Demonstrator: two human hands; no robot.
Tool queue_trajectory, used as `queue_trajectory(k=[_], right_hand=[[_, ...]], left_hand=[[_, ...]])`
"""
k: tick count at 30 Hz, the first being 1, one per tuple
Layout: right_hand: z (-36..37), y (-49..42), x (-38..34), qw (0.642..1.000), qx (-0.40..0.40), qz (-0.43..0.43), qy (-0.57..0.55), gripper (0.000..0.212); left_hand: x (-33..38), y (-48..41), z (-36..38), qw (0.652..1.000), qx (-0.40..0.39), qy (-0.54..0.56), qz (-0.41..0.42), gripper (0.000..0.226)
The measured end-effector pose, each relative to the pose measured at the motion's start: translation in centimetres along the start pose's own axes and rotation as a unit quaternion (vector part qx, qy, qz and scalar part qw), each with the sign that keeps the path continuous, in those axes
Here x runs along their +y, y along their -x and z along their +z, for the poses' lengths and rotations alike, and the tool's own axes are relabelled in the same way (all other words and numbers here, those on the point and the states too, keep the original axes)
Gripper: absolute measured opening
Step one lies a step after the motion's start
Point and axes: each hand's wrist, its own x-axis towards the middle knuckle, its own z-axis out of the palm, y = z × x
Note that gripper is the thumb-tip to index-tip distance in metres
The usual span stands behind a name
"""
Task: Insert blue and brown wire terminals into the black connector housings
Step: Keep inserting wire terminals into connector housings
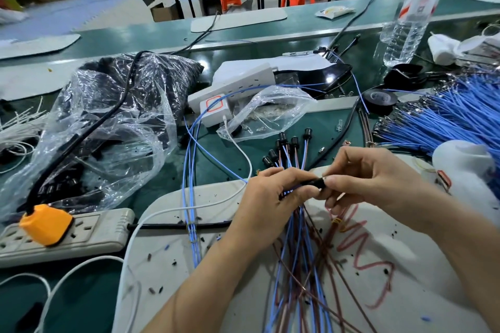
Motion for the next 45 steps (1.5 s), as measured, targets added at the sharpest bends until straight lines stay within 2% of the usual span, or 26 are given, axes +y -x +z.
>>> queue_trajectory(k=[3, 7, 14, 17, 21, 25, 31, 35, 37, 41, 45], right_hand=[[-0.4, 0.1, 0.0, 0.998, -0.037, 0.03, -0.037, 0.013], [-0.7, 0.1, 0.1, 0.995, -0.061, 0.028, -0.075, 0.009], [0.0, -0.1, 0.1, 0.99, -0.044, 0.0, -0.133, 0.008], [0.2, -0.2, 0.2, 0.992, -0.028, 0.005, -0.121, 0.009], [-0.2, -0.1, 0.1, 0.989, -0.048, 0.026, -0.135, 0.002], [-0.6, -0.1, 0.1, 0.996, -0.054, 0.025, -0.067, 0.011], [-0.8, -0.1, -0.1, 0.999, -0.037, 0.028, 0.005, 0.022], [-1.1, -0.2, 0.2, 0.996, -0.048, 0.059, 0.04, 0.013], [-1.2, -0.2, 0.2, 0.996, -0.057, 0.067, 0.035, 0.015], [-1.3, 0.0, 0.1, 0.994, -0.077, 0.064, -0.042, 0.027], [-1.3, 0.0, 0.2, 0.992, -0.086, 0.057, -0.076, 0.02]], left_hand=[[-0.3, 0.0, 0.0, 0.999, -0.012, 0.035, -0.012, 0.017], [-0.2, 0.1, 0.1, 0.996, -0.02, 0.079, -0.02, 0.008], [0.3, 0.2, 0.5, 0.99, 0.021, 0.14, -0.007, 0.009], [0.1, 0.2, 0.4, 0.989, 0.004, 0.145, -0.02, 0.006], [0.1, 0.4, 0.4, 0.987, -0.025, 0.155, -0.027, 0.002], [0.1, 0.4, 0.3, 0.988, -0.051, 0.138, -0.039, 0.011], [0.0, 0.3, 0.2, 0.994, -0.052, 0.086, -0.034, 0.003], [-0.3, 0.4, 0.4, 0.999, -0.053, 0.01, -0.007, 0.007], [-0.4, 0.4, 0.4, 0.999, -0.049, -0.018, 0.004, 0.009], [-0.3, 0.4, 0.3, 0.998, -0.043, 0.034, -0.015, 0.008], [0.0, 0.4, 0.3, 0.997, -0.045, 0.06, -0.02, 0.006]])
